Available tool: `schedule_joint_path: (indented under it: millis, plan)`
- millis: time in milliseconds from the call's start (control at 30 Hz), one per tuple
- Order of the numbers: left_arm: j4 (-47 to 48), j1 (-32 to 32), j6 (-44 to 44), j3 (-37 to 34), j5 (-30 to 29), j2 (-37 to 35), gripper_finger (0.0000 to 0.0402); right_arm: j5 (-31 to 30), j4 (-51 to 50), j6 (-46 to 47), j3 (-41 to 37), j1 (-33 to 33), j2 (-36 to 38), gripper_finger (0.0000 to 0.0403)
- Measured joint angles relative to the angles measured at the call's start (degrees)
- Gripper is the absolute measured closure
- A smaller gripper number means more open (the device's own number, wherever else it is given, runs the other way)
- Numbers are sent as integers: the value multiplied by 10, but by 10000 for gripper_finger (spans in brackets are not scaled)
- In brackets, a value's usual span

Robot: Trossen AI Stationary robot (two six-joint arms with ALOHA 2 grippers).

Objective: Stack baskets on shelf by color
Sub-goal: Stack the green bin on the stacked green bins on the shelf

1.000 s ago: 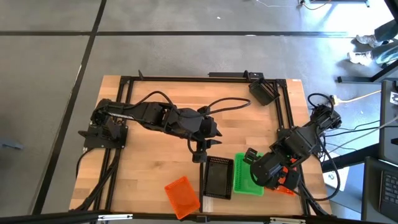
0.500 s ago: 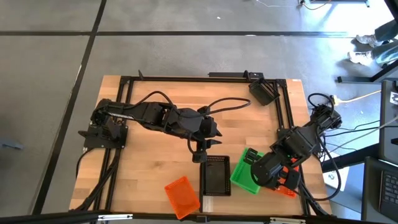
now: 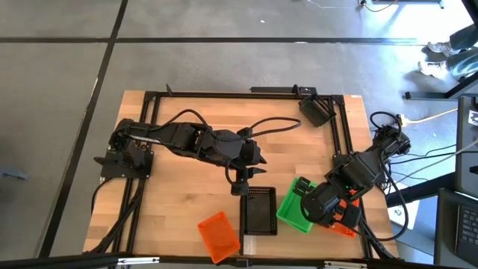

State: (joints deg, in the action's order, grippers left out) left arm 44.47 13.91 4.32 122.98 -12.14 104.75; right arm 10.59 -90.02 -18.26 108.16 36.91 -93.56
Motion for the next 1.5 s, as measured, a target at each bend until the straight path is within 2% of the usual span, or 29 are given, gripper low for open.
schedule_joint_path:
  millis: [367, 600, 900, 1233, 1500]
  plan:
    - [0, 0, 0, 0, 0, 0, 294, 4, 0, 0, 0, 0, 0, 373]
    - [0, 0, 0, 0, 0, 0, 294, 15, 2, 9, 0, 0, 0, 393]
    - [-1, 0, 0, 0, 0, 0, 294, 15, 4, 27, 0, 0, 0, 345]
    - [-5, 0, 0, 0, 0, 0, 294, 12, -1, 29, 7, 0, 0, 340]
    - [-4, 0, 0, 0, 0, 0, 294, 30, 0, 33, 72, 0, 0, 340]
